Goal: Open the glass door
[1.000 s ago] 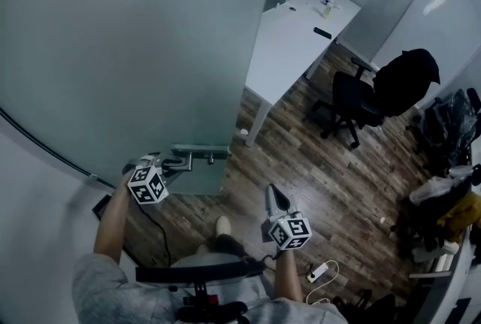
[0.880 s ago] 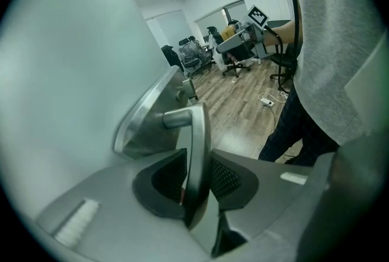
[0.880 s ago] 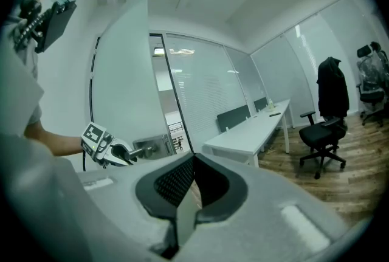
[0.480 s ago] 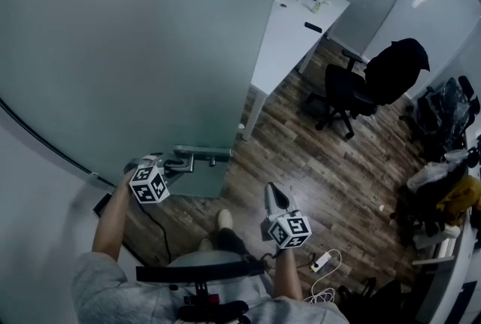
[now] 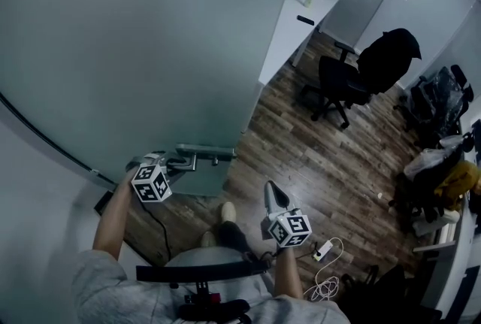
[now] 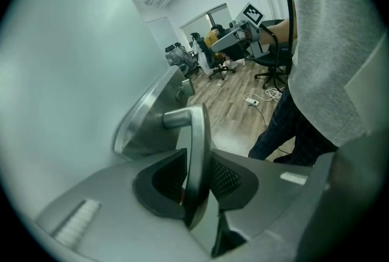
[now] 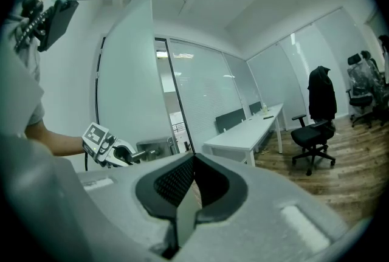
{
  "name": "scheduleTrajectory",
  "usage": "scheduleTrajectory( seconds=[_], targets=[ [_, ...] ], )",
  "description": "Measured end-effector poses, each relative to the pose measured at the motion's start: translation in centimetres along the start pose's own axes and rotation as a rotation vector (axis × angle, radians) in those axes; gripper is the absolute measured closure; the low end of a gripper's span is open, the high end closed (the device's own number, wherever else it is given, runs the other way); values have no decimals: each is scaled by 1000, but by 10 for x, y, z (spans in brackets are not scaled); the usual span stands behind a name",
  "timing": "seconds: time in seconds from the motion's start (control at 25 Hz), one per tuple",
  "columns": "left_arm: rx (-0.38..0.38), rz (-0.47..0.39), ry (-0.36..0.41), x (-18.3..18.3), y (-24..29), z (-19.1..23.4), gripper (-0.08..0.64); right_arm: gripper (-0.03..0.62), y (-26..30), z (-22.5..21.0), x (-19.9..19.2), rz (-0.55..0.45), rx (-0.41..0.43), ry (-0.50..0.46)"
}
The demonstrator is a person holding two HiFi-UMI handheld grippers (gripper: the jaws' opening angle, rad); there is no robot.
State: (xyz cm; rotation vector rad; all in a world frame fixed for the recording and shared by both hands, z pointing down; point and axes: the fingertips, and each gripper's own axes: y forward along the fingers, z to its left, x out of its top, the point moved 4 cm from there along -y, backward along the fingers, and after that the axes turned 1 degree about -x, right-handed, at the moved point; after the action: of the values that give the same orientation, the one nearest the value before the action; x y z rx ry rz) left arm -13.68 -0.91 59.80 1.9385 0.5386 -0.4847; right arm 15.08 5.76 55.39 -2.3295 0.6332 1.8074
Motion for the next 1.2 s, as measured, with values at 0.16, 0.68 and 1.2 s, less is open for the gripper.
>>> scheduleTrajectory(
  seconds=[0.16,0.68,1.2],
  targets=[
    [-13,-10,17,-1,-5,-8,479,591,-8,10,-1,-6,-16,-7],
    [-18,-15,45,2,-17,-36,472,591,-42,21,-9,-17,-49,-2],
    [-39,-8,78,1,-36,-64,469,591,-76,38,-21,-21,-63,14]
  ],
)
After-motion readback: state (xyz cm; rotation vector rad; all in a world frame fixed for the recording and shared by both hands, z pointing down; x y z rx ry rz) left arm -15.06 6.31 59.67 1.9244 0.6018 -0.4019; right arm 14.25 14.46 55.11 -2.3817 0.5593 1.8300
